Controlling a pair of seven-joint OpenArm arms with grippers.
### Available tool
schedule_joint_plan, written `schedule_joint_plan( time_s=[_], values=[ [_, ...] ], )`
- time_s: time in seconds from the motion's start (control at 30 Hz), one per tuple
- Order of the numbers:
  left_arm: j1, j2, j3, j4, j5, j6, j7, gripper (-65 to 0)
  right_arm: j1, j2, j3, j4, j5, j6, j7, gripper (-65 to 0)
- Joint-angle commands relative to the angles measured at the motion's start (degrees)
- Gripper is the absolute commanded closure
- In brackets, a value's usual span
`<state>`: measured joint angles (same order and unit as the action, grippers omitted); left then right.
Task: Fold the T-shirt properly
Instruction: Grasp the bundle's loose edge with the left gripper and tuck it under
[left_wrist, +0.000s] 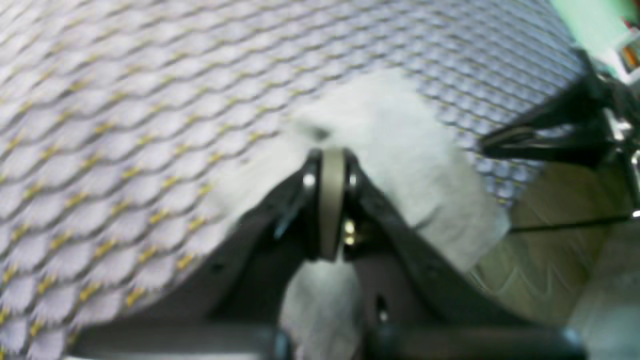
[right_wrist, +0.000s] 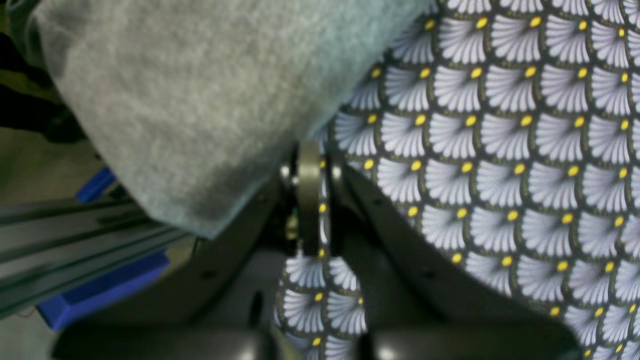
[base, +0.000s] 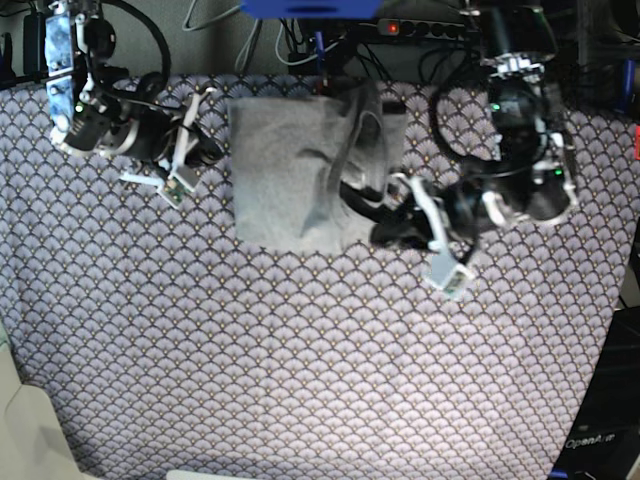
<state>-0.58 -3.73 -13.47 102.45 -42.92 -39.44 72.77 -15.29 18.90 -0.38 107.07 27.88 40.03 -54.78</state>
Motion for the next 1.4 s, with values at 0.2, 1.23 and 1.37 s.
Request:
schedule_joint_plan(
  time_s=[0.2,1.23,1.37],
  values=[
    [-4.1,6.8,8.2,-5.2,9.0,-0.2,-1.1,0.0,0.4,0.5,0.3,0.7,0.9,0.0,0.9,-0.1],
    [-7.6,-4.2,0.5,-31.7,13.2,-0.6,-21.5,0.0,-1.1,1.6,0.3,-4.4,0.9,0.0,4.8,-0.1],
    [-7.7,-5.7,-2.8,-26.5,7.2,-0.6,-16.2,0.0,-1.2,1.4,0.3,-4.4,0.9,0.0,4.8,-0.1]
  ],
)
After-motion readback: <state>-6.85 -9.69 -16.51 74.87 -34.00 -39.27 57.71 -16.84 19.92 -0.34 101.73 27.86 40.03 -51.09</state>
